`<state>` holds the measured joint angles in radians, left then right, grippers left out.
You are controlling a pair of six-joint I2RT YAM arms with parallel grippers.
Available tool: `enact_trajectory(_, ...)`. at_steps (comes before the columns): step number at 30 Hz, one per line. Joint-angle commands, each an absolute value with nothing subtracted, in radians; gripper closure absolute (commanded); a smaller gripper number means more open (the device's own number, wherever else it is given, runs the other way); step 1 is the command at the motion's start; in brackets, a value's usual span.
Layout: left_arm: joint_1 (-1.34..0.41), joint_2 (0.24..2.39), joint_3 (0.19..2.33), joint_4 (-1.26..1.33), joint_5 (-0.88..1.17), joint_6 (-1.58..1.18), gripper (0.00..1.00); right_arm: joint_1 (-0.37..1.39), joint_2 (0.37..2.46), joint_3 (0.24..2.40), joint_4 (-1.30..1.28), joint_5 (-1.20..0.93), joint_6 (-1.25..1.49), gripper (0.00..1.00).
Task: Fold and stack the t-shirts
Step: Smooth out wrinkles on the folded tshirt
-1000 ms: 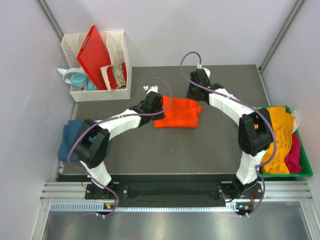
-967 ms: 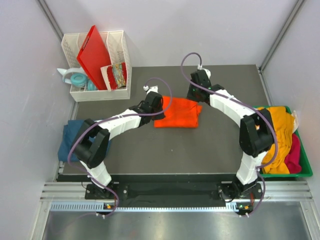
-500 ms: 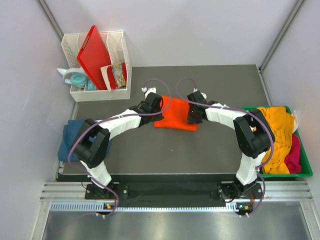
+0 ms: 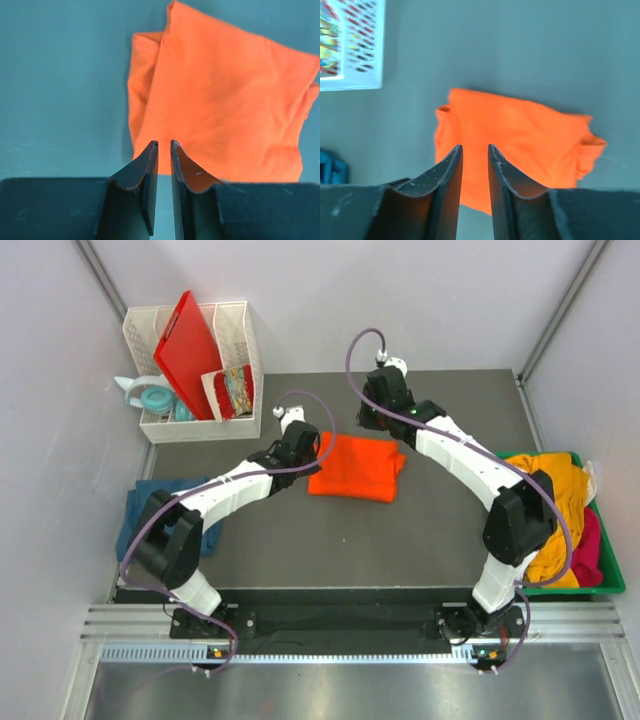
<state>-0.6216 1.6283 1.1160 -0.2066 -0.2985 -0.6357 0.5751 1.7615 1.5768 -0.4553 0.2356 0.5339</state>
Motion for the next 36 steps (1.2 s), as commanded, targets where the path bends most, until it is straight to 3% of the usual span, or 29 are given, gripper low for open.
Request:
enact_trajectory(1, -0.614, 1.594, 1.109, -0.215, -0.350, -0.641, 0.78, 0.615, 1.802, 1.568, -0.480, 0.207, 0.543, 0.75)
enact_trajectory(5, -0.611, 1.586, 1.089, -0.199, -0.348, -0.655, 0.77, 0.617, 1.833, 1.499, -0.437, 0.184, 0.575, 0.82)
enact_trajectory(11, -0.591, 1.605, 1.077, -0.186, -0.324, -0.681, 0.72, 0.617, 1.907, 1.431, -0.368, 0.175, 0.552, 0.86)
enact_trajectory(18, -0.557, 1.681, 1.138, -0.192, -0.293, -0.698, 0.41, 0.618, 1.982, 1.394, -0.356, 0.161, 0.554, 0.87)
enact_trajectory(36, -0.489, 1.916, 1.270, -0.199, -0.118, -0.704, 0.36, 0.630, 1.963, 1.313, -0.370, 0.146, 0.541, 0.85)
